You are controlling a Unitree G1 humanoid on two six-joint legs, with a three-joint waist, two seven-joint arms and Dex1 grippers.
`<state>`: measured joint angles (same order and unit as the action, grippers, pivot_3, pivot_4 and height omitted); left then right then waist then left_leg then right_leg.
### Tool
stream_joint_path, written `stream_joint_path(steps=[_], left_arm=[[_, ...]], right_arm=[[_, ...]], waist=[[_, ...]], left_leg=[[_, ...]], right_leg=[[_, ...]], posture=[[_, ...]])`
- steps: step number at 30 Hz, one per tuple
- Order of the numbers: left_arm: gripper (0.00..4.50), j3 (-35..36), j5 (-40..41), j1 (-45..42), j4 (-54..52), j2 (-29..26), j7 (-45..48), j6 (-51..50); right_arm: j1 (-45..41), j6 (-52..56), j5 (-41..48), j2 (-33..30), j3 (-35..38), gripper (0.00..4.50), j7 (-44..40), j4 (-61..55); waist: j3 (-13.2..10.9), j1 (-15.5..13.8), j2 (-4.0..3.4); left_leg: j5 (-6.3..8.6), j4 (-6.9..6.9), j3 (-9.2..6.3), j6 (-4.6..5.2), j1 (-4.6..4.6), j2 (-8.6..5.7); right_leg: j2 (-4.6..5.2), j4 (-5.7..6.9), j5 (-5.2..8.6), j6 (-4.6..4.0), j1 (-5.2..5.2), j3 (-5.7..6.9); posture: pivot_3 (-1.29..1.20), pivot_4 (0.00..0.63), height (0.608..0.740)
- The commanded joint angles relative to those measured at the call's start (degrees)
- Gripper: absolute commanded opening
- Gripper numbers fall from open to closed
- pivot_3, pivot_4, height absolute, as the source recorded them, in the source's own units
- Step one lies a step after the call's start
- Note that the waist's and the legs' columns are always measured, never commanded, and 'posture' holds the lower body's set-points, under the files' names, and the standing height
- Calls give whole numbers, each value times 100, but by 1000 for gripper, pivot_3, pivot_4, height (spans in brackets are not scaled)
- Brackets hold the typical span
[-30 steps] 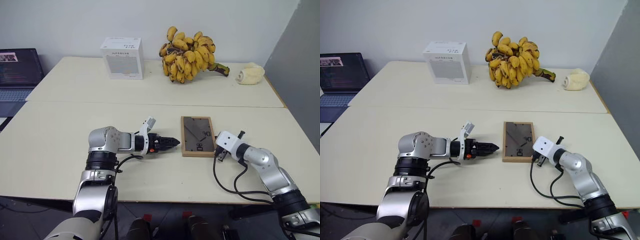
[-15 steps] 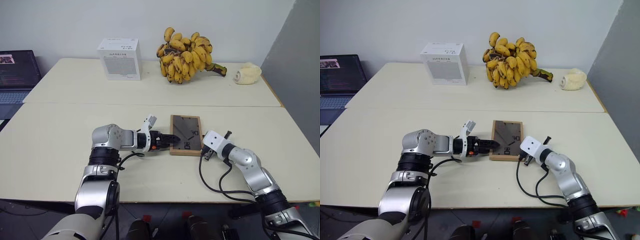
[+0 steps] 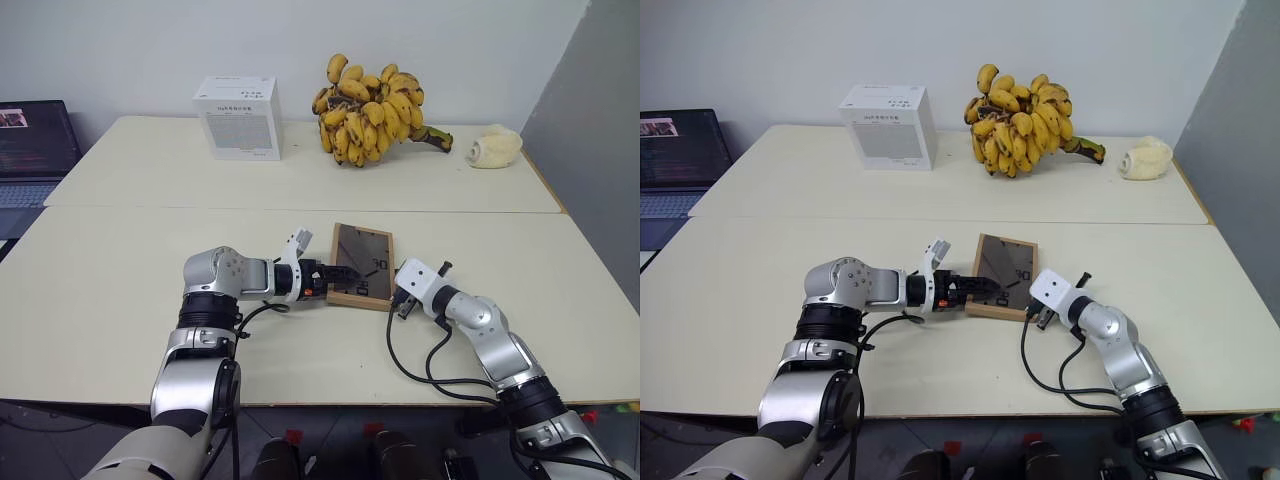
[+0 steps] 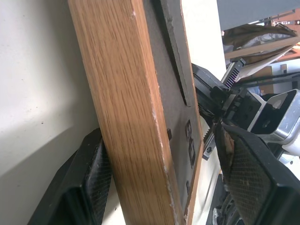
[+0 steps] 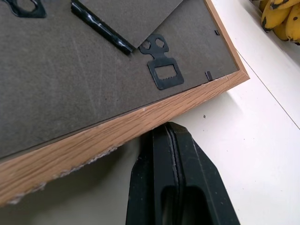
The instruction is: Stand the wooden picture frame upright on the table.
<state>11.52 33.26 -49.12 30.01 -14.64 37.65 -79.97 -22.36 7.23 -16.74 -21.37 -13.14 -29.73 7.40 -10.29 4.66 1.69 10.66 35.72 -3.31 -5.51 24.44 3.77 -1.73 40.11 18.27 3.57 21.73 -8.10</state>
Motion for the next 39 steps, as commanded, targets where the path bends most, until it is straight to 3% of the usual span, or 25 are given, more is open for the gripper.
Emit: stream_joint_path(steps=[1,5,8,16,25,28,32,36,37,39], left_arm=[[2527,128,233,-191,-81,18,90,-70],[1639,134,258,-203,-94,40,78,-94],[1294,146,304,-213,-101,42,97,-125],[1291,118,373,-187,-218,15,172,-107],[1291,343,577,-181,-602,-350,470,237],[1291,322,628,-113,-852,-485,587,366],[1291,257,709,91,-1344,-613,692,534],[1291,95,885,392,-2262,-800,964,703],[1291,58,919,448,-2441,-840,1027,750],[1291,-52,1027,550,-2860,-977,1198,806]], right_arm=[[-32,-62,6,-20,-85,0,-17,-1],[-43,-73,-4,-18,-91,0,-4,7],[-49,-79,-11,-14,-91,0,14,15],[15,-104,-48,-133,-19,0,52,-23],[667,57,394,-1005,717,0,-301,-846],[740,420,761,-1187,1081,657,-501,-1261],[574,1771,1895,-1079,1699,1642,-855,-2335],[-443,3766,3543,-994,2410,2392,-911,-3613],[-649,4075,3797,-987,2481,2769,-882,-3774],[-1289,4699,4436,-811,2655,2922,-716,-3972]], waist=[[0,0,0],[0,0,0],[0,0,0],[0,0,0],[-2,-86,1],[-6,-113,-1],[-7,-121,-2],[-27,-83,-33],[-30,-90,-35],[-29,-114,-34]], left_leg=[[0,0,0,0,0,0],[0,-1,0,0,1,0],[0,-1,0,0,1,0],[0,-2,0,0,1,-1],[1,-2,0,-1,13,-13],[0,-1,1,-1,15,-14],[0,-3,0,-1,19,-11],[0,-2,2,-1,23,-10],[0,-3,1,-1,24,-10],[0,-4,-11,-1,28,-9]], right_leg=[[0,0,0,0,0,0],[0,-3,1,2,0,0],[0,-3,2,3,-1,0],[1,-5,3,5,0,0],[15,-15,4,7,2,3],[16,-16,5,9,3,4],[15,-15,4,7,8,4],[15,-12,-1,-1,13,1],[15,-12,-2,-2,14,2],[15,-14,-1,-3,15,17]], posture=[[0,150,740],[0,150,740],[0,150,740],[0,150,740],[0,150,740],[0,150,740],[0,150,740],[0,150,740],[0,150,740],[0,150,740]])
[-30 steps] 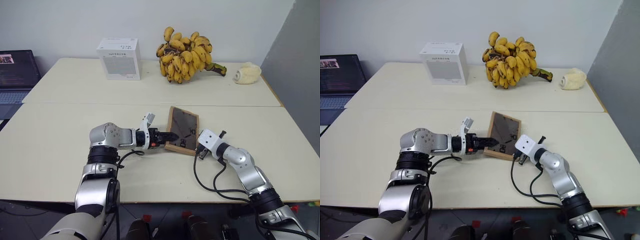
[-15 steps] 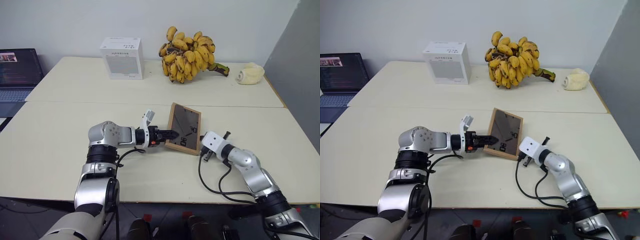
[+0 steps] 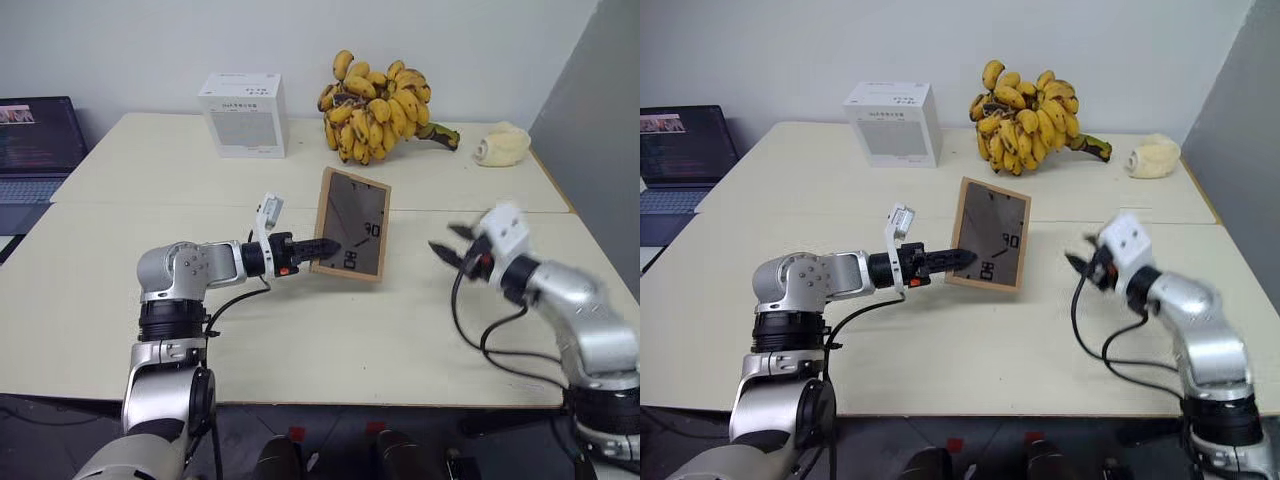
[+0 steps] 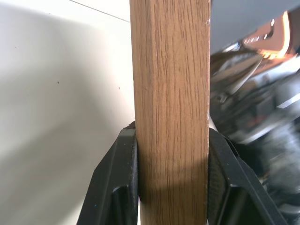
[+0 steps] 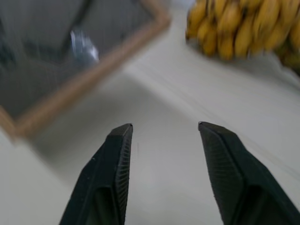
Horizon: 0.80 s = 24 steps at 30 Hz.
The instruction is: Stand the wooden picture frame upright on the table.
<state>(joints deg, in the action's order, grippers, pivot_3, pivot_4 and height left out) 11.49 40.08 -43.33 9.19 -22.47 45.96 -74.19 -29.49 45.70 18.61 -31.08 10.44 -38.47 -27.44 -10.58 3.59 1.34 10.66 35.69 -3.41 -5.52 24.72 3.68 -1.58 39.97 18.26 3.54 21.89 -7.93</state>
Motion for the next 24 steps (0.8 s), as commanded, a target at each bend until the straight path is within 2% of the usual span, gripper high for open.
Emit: stream_joint_path(steps=[1,5,8,11,24], left_arm=[[1291,-80,379,-7,-876,-233,402,236],[1291,-198,527,-44,-1223,-430,576,243],[1291,-266,577,-109,-1336,-511,640,291],[1291,-329,602,-154,-1376,-560,644,343],[1291,-259,815,-162,-1563,-666,536,355]], right_arm=[[-755,1025,1080,214,351,2922,226,-521],[-1596,1672,2007,888,549,2922,706,-354],[-1857,2073,2580,1414,751,2922,1108,-38],[-1955,2190,2894,1635,769,2922,1305,181],[-1514,1641,2797,1106,495,2922,1173,796]], waist=[[0,-20,0],[-2,-32,-2],[-2,-35,-2],[-3,-37,-4],[-5,-26,-7]], left_leg=[[0,-1,-4,0,1,0],[0,0,-7,0,8,-1],[0,1,-10,1,11,-1],[0,0,-10,1,13,-1],[0,-28,-2,1,20,0]], right_leg=[[0,-1,0,-1,-1,5],[2,-2,0,-4,4,10],[2,-3,1,-2,5,13],[3,-3,1,-4,8,14],[2,-5,5,-9,30,11]], posture=[[0,150,740],[0,150,740],[0,150,740],[0,150,740],[0,150,740]])
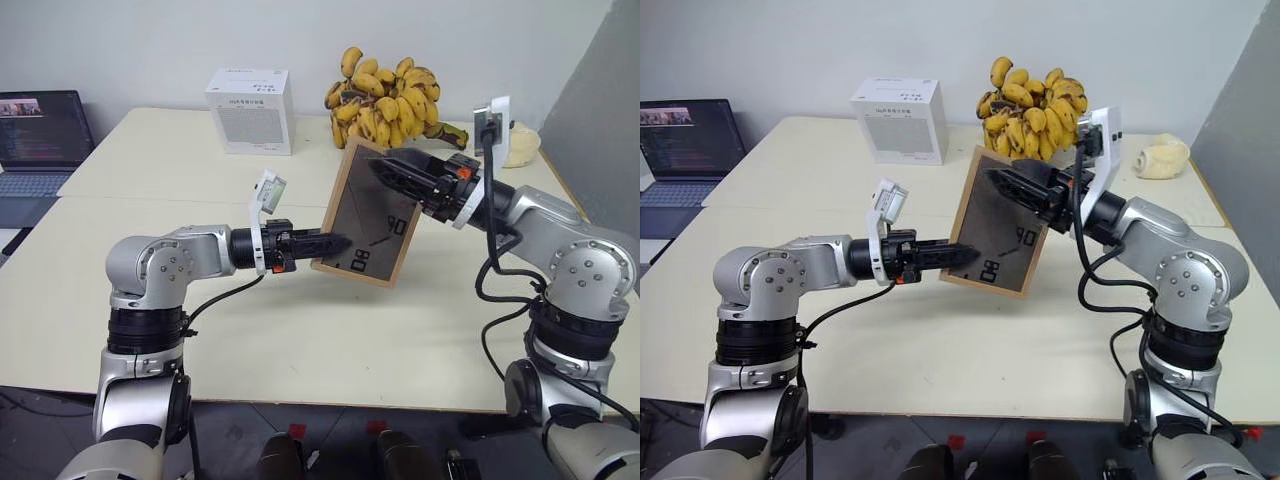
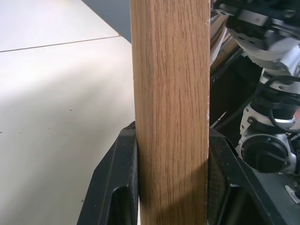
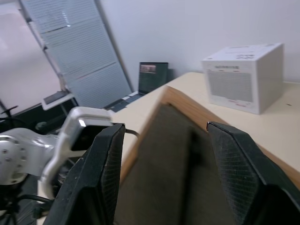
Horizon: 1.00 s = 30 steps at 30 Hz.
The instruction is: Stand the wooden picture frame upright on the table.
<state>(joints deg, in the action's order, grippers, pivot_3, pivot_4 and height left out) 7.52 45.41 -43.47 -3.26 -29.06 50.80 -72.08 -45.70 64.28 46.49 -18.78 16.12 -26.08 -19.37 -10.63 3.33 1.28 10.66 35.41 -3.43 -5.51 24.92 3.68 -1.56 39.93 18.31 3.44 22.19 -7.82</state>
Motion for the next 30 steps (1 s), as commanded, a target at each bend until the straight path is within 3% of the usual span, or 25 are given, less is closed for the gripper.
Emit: stream_joint_path(steps=[1,15,22,30], left_arm=[[1291,141,290,-170,-301,4,32,153],[1291,-333,-235,-721,766,330,86,969],[1291,-333,-553,-957,1567,252,187,1363],[1291,-315,-574,-1087,1678,279,281,1401]], right_arm=[[157,-244,4,-138,-114,2922,-68,-15],[165,-181,693,595,-194,2922,811,-290],[393,-97,909,410,7,2922,1100,-489],[507,-226,894,155,-129,2922,1139,-491]], waist=[[-1,2,-1],[-1,0,-1],[-1,2,-2],[-1,2,-2]], left_leg=[[0,-2,1,0,0,0],[-1,-23,1,-1,0,0],[-1,-32,1,-1,0,1],[-1,-40,1,-1,0,1]], right_leg=[[0,1,0,0,3,-1],[0,-2,1,-5,9,0],[0,-3,3,-9,13,2],[0,-3,9,-17,14,4]], posture=[[0,150,740],[0,150,740],[0,150,740],[0,150,740]])
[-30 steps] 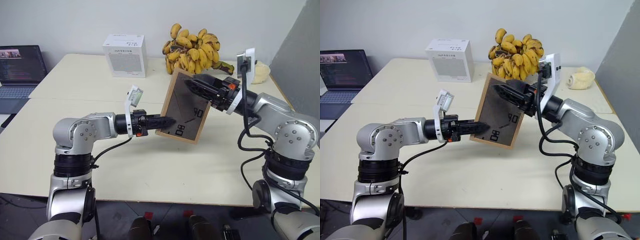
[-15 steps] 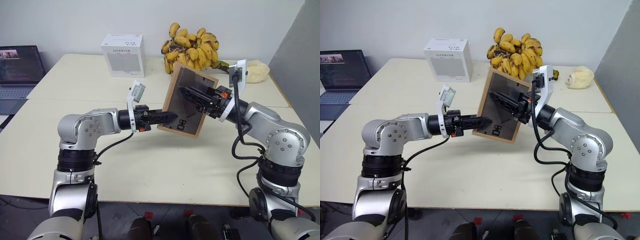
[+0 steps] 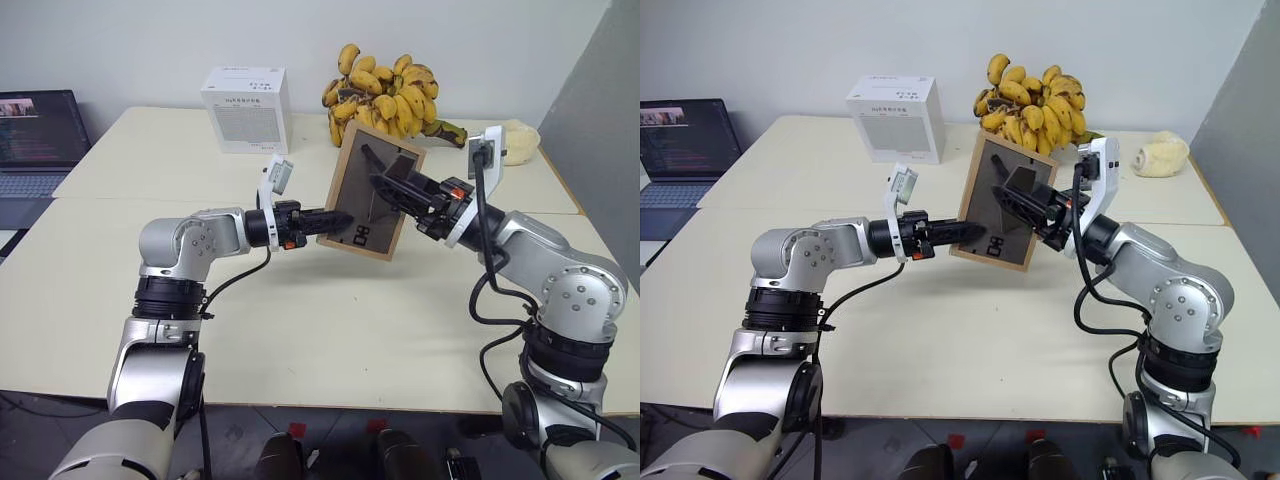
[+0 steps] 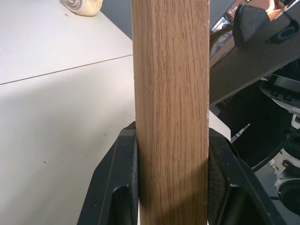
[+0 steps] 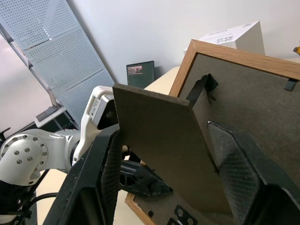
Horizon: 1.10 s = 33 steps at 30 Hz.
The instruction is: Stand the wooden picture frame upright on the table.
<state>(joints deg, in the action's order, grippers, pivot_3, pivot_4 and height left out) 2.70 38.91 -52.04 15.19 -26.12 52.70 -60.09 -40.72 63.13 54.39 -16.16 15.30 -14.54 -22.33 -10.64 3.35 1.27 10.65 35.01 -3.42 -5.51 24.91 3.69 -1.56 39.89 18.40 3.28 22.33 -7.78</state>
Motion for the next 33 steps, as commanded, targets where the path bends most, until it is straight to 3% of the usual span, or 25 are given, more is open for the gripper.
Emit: stream_joint_path(steps=[1,6,13,17,21,24,27,29,33], left_arm=[[1291,164,82,-229,-190,-7,89,191],[1291,172,106,-222,-249,1,95,152],[1291,161,112,-151,-309,-53,109,110],[1291,168,120,-72,-365,-118,111,60],[1291,191,196,50,-542,-263,74,-173],[1291,288,339,164,-750,-410,-31,-556],[1291,489,643,306,-1069,-570,-179,-1212],[1291,647,896,412,-1377,-651,-282,-1649],[1291,1195,1410,498,-1764,-577,-688,-2650]], right_arm=[[0,-141,85,-122,-64,2922,-7,-155],[-40,-288,-144,-328,-248,3520,-56,-79],[106,-412,-497,-1018,-525,3520,-494,-118],[386,-457,-679,-1861,-560,3520,-1036,-238],[1038,-1371,-1596,-2928,-948,3520,-1951,-197],[1630,-3113,-2957,-3534,-1451,3520,-2518,221],[2029,-6399,-5086,-3963,-2155,3520,-2367,1424],[1906,-8037,-6022,-3914,-2395,3520,-1838,2269],[1269,-9961,-7524,-3480,-2634,3520,-316,3592]], waist=[[0,0,0],[0,0,0],[0,-2,0],[-1,-8,1],[-1,-14,2],[-2,-6,3],[-4,12,7],[-5,32,7],[-7,80,10]], left_leg=[[0,0,0,0,0,0],[0,0,0,0,0,-1],[0,0,0,0,0,-1],[0,0,0,0,1,-1],[0,-1,0,0,1,-1],[0,-1,1,0,1,-1],[0,0,4,0,0,-1],[0,2,10,0,0,-1],[0,5,12,-1,-3,-1]], right_leg=[[0,0,0,0,0,0],[0,0,0,0,0,0],[0,-1,1,0,0,0],[0,-2,1,0,-1,0],[1,-12,5,8,-4,1],[1,-19,15,24,-4,0],[1,-24,15,27,-4,-2],[3,-24,16,28,-3,-5],[5,-15,13,25,-4,-7]], posture=[[0,150,740],[0,150,740],[0,150,740],[0,150,740],[0,150,740],[0,150,740],[0,150,740],[0,150,740],[0,150,740]])
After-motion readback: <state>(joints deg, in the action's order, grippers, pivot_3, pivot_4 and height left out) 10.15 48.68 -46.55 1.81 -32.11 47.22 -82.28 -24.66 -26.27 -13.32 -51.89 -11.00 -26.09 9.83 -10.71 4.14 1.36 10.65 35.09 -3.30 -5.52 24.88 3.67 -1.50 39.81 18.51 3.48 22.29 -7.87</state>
